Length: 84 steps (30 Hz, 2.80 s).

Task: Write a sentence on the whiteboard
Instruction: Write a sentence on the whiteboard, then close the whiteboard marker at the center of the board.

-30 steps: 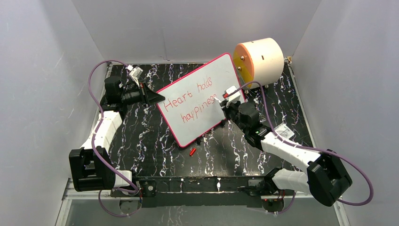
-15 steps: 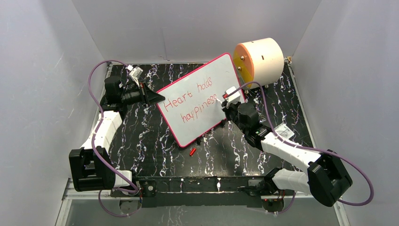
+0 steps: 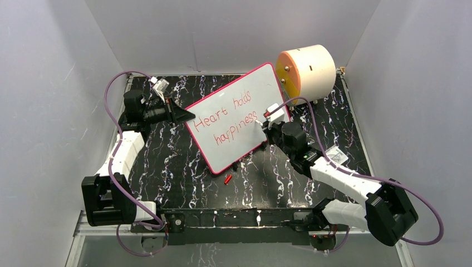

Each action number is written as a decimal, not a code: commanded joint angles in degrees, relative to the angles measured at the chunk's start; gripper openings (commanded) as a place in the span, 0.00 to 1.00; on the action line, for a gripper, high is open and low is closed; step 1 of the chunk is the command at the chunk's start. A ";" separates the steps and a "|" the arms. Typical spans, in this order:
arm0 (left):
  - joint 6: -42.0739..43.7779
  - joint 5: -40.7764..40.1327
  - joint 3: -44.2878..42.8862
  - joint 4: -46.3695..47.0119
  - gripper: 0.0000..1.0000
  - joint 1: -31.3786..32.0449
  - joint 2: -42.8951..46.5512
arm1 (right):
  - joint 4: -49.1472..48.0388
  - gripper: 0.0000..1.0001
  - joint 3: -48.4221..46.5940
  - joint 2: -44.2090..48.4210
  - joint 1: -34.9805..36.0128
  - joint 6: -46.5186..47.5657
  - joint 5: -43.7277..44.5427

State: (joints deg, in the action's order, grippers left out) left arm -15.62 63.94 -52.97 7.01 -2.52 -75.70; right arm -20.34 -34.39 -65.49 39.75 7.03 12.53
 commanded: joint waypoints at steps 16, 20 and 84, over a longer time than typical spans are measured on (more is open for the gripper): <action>1.42 1.25 -0.38 -3.14 0.00 0.63 -0.41 | -5.56 0.00 2.47 4.98 -0.81 -4.20 6.46; 1.47 1.20 -0.46 -3.22 0.00 0.66 -0.50 | -6.85 0.00 2.59 4.14 -1.38 -4.99 5.79; -2.43 -26.26 -0.54 -29.91 0.76 6.91 31.46 | 26.82 0.00 -2.92 30.04 -2.35 -10.21 4.41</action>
State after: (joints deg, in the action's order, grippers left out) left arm -16.69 39.57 -54.39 -15.33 1.87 -47.48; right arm 5.02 -35.11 -36.77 37.56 -1.54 17.78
